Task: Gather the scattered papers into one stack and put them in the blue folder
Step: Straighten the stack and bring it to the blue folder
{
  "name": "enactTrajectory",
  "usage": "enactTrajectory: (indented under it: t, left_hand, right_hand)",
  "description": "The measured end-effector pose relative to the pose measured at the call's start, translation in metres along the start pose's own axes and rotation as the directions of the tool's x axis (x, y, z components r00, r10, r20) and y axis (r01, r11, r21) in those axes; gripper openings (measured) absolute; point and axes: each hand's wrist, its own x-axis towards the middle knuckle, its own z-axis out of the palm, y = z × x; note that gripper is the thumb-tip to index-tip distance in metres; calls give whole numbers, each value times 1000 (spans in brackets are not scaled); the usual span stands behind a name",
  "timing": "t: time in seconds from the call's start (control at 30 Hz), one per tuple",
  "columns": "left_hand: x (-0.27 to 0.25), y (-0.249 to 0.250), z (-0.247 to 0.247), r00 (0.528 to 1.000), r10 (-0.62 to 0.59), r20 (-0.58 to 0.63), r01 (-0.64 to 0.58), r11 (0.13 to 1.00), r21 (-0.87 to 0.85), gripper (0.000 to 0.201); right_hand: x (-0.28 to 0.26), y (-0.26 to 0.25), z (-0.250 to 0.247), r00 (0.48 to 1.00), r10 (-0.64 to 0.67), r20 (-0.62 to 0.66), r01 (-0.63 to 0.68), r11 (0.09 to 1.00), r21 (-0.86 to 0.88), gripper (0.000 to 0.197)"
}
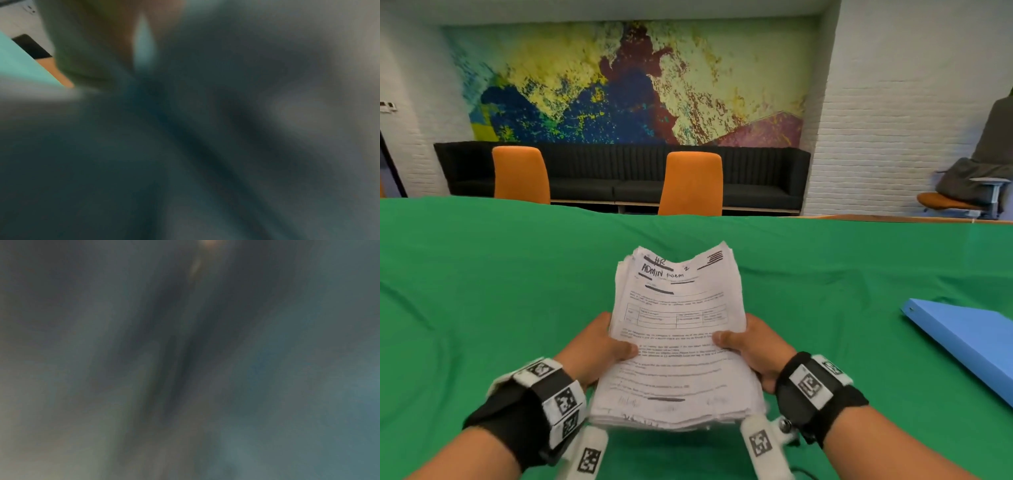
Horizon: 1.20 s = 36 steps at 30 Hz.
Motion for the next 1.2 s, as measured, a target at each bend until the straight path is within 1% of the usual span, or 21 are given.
enactTrajectory:
  t: [0.13,0.2,0.27,0.3,0.33,0.4,0.47,0.5,0.57,0.6,0.67,0.7,0.77,0.8,0.83,0.93,0.97,1.03,1.1,1.17,1.2]
  left_hand:
    - [37,1,-17,994,-39,-101,63,969,240,37]
    - [50,-2,-26,989,-70,-134,105,954,282,32]
    - [60,-9,-33,986,-88,-142,131,934,331,26]
    - [65,-15,-35,985,-98,-145,146,916,373,23]
    - [68,-22,-36,983,-111,-147,163,897,412,23]
    - [75,-38,-33,981,-134,-140,188,839,511,26]
    - [83,-52,-31,982,-149,-117,190,782,594,29]
    - [86,-56,-31,981,-159,-112,194,765,614,31]
    - [88,-60,-31,974,-193,-118,224,750,623,33]
    - [89,-61,-31,970,-201,-133,240,745,622,37]
    - [91,-64,-31,960,-205,-191,280,728,625,48]
    - [94,-69,-30,954,-204,-218,297,720,627,52]
    - [94,-71,-29,949,-193,-251,313,685,658,56]
    - [90,-69,-26,951,-182,-251,306,676,671,52]
    - [89,-67,-25,949,-191,-250,312,677,666,44]
    - [83,-60,-20,950,-227,-213,312,698,644,12]
    - [84,-61,-19,947,-231,-223,321,699,639,11]
    - [85,-60,-17,944,-230,-237,329,712,620,28]
    - [78,-52,-14,945,-227,-237,327,712,621,39]
    - [79,-52,-13,953,-212,-215,300,740,602,39]
    - [80,-52,-15,957,-217,-191,289,739,609,33]
  right_hand:
    - [39,2,18,996,87,-9,-88,981,-172,37]
    - [51,8,24,989,149,6,-145,967,-209,38]
    - [58,17,28,981,196,-9,-191,946,-264,20]
    - [60,24,31,977,212,-21,-208,928,-310,14]
    - [61,31,34,973,231,-24,-224,907,-356,16]
    - [61,45,41,958,284,-25,-268,866,-423,33]
    - [64,56,45,965,261,-41,-246,830,-502,39]
    - [64,58,45,971,230,-61,-226,806,-547,37]
    - [61,57,46,976,198,-93,-214,786,-580,26]
    - [60,57,46,978,184,-96,-205,792,-575,23]
    - [58,57,46,976,188,-112,-218,795,-566,8]
    - [58,57,47,972,198,-129,-236,800,-551,7]
    - [59,60,47,972,198,-123,-233,801,-551,18]
    - [61,61,47,974,185,-129,-226,797,-560,25]
    - [62,62,48,972,190,-139,-236,789,-568,29]
    - [63,64,48,969,191,-158,-248,767,-592,40]
    - [64,64,49,964,201,-172,-264,753,-602,42]
    - [65,64,51,961,209,-183,-278,734,-620,43]
    - [66,63,53,961,221,-168,-277,722,-634,44]
    - [67,63,54,963,228,-147,-267,717,-644,46]
    - [68,64,53,964,230,-132,-259,718,-646,48]
